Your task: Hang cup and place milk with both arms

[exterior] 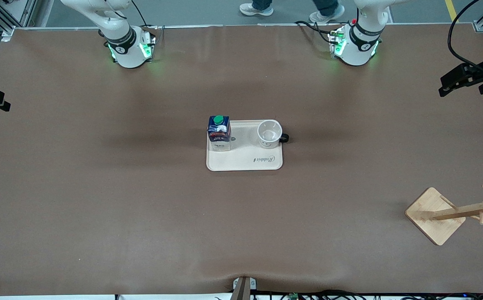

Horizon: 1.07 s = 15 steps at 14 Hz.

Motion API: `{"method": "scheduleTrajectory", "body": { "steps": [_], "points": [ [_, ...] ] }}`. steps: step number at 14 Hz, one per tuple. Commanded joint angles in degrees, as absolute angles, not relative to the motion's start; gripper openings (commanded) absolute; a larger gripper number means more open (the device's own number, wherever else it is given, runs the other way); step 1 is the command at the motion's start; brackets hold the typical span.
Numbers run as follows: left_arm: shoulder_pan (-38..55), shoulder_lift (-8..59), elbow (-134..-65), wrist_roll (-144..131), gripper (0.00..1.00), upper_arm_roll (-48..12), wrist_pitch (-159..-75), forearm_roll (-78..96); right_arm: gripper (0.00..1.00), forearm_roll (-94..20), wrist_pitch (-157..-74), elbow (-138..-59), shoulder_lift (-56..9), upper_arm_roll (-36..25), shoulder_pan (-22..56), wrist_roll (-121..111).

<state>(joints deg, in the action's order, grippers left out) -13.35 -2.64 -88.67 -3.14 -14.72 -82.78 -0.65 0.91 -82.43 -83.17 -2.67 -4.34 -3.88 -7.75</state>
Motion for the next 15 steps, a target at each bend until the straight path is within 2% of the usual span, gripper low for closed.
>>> {"method": "scheduleTrajectory", "body": {
  "steps": [1, 10, 15],
  "points": [
    [-12.75, -0.79, -87.36, -3.16, 1.0, -15.64, -82.18, -0.26, 1.0, -0.35, -82.09, -82.62, -2.81, -3.52, -5.27, -8.53],
    [-11.61, 3.68, -87.63, -17.83, 1.0, -24.07, -83.23, -0.53, 1.0, -0.35, -82.18, -82.62, -2.81, -3.52, -5.36, -8.53],
    [-5.11, 8.6, -87.89, -24.14, 1.0, -24.79, -87.26, -0.53, 1.0, -0.35, -82.18, -82.7, -2.81, -3.52, -5.36, -8.44]
  ]
}}
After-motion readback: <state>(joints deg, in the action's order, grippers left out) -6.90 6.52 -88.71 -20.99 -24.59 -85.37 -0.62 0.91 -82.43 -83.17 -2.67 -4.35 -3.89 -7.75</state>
